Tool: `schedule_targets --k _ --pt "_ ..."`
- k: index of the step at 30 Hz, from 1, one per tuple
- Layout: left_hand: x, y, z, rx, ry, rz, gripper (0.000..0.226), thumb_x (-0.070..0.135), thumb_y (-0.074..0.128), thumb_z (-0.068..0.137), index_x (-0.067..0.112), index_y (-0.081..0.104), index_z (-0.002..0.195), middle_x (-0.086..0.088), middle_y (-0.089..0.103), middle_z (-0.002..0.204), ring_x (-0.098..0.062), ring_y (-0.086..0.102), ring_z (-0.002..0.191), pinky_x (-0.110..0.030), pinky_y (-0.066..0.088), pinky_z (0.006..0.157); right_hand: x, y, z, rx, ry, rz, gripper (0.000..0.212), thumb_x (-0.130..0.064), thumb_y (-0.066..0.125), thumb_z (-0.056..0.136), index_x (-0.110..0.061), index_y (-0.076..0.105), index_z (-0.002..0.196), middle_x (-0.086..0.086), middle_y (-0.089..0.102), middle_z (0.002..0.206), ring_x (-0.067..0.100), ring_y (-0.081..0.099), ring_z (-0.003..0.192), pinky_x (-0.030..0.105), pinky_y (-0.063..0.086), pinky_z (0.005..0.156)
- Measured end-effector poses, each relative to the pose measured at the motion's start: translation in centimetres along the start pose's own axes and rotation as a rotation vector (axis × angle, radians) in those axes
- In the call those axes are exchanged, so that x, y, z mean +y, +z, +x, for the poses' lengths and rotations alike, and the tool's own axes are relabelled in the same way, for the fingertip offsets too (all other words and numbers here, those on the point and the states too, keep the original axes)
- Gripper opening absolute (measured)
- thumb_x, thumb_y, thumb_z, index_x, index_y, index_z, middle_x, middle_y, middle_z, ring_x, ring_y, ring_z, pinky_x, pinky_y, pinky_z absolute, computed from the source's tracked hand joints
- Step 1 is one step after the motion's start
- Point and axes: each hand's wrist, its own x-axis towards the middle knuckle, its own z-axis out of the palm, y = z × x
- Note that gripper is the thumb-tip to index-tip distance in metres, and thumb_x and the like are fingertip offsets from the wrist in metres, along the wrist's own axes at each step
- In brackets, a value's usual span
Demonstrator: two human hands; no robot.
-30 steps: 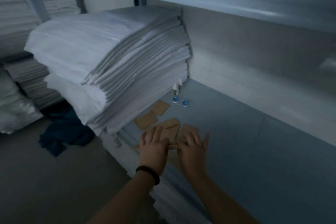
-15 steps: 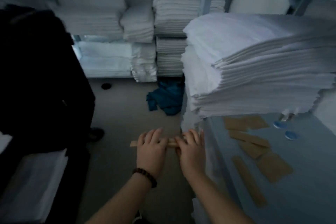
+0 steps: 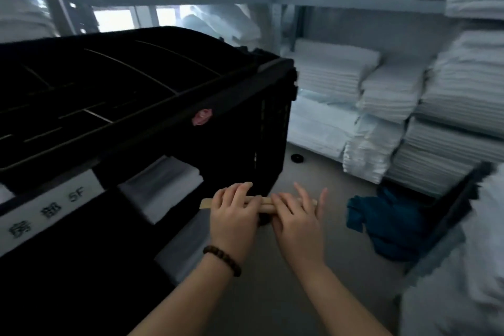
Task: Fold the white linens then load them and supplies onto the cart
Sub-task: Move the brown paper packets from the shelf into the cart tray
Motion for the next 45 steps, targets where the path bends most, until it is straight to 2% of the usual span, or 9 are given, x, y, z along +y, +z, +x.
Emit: schedule_targets --k 10,18,22,26,30,35,40,42,45 --pt "-11.0 -4.7 6.9 0.18 -0.141 0.201 0.011 0.013 0.082 0.073 0.017 0.076 0.082 -0.009 0.069 0.11 -0.029 0.065 0.103 -0.05 0.051 0.089 -8.2 5.0 13.2 0.149 -0.216 0.245 0.03 -0.02 0.079 0.077 -0.016 0.074 0.106 0.002 0.071 0.108 0.03 0.053 0.124 0.067 0.015 0.11" --pt "-17.4 -8.3 11.1 0.273 -0.225 0.402 0.021 0.017 0.073 0.079 0.009 0.073 0.099 -0.011 0.064 0.121 -0.03 0.06 0.111 -0.046 0.045 0.096 -14.0 8.2 22.7 0.214 -0.386 0.397 0.028 -0.018 0.076 0.08 -0.015 0.073 0.108 0.004 0.07 0.11 0.03 0.051 0.127 0.069 0.014 0.11" --pt "-20.2 -8.8 13.4 0.368 -0.235 0.56 0.019 0.016 0.055 0.084 0.011 0.073 0.087 -0.009 0.063 0.123 -0.03 0.053 0.119 -0.048 0.043 0.099 -16.0 10.3 27.4 0.259 -0.475 0.482 0.025 -0.018 0.076 0.081 -0.016 0.074 0.106 0.004 0.07 0.11 0.031 0.051 0.127 0.07 0.015 0.109" --pt "-22.8 -9.1 16.4 0.404 -0.264 0.771 0.009 0.014 0.065 0.081 0.017 0.07 0.074 -0.007 0.061 0.129 -0.03 0.041 0.128 -0.052 0.033 0.105 -17.8 12.6 32.1 0.27 -0.576 0.559 0.022 -0.021 0.077 0.079 -0.019 0.076 0.101 0.005 0.069 0.111 0.031 0.05 0.127 0.071 0.016 0.108" --pt "-24.6 -9.9 18.6 0.318 -0.4 0.883 0.01 0.018 0.075 0.076 0.021 0.07 0.068 -0.006 0.058 0.133 -0.036 0.045 0.13 -0.057 0.03 0.107 -19.7 14.6 36.1 0.238 -0.682 0.593 0.021 -0.021 0.081 0.076 -0.023 0.076 0.096 0.005 0.066 0.112 0.03 0.047 0.127 0.071 0.014 0.109" --pt "-26.5 -11.1 20.4 0.1 -0.598 0.902 0.009 0.026 0.081 0.07 0.027 0.074 0.065 -0.005 0.061 0.13 -0.036 0.047 0.129 -0.059 0.031 0.105 -22.9 16.4 39.4 0.131 -0.792 0.547 0.016 -0.025 0.081 0.072 -0.028 0.077 0.087 0.004 0.064 0.107 0.031 0.05 0.123 0.07 0.013 0.109" --pt "-30.3 -11.4 21.1 -0.09 -0.729 0.868 0.024 0.045 0.051 0.092 0.04 0.074 0.095 0.007 0.028 0.156 -0.023 0.003 0.147 -0.049 -0.007 0.113 -25.8 18.4 40.9 -0.021 -0.87 0.451 0.011 -0.03 0.084 0.062 -0.029 0.074 0.065 0.002 0.061 0.095 0.03 0.055 0.113 0.069 0.012 0.108" --pt "-32.0 -11.1 21.1 -0.199 -0.733 0.888 0.025 0.047 0.048 0.093 0.043 0.071 0.101 0.008 0.018 0.159 -0.023 -0.008 0.147 -0.052 -0.014 0.111 -26.7 19.3 41.2 -0.08 -0.901 0.392 0.004 -0.034 0.077 0.07 -0.031 0.076 0.072 0.001 0.058 0.099 0.029 0.05 0.116 0.069 0.004 0.109" --pt "-34.0 -10.6 21.1 -0.312 -0.746 0.879 0.025 0.048 0.049 0.092 0.042 0.071 0.102 0.007 0.007 0.161 -0.027 -0.021 0.145 -0.06 -0.018 0.11 -28.2 20.8 41.2 -0.165 -0.953 0.28 0.017 -0.036 0.059 0.088 -0.033 0.075 0.091 -0.002 0.05 0.11 0.026 0.033 0.124 0.064 -0.019 0.107"
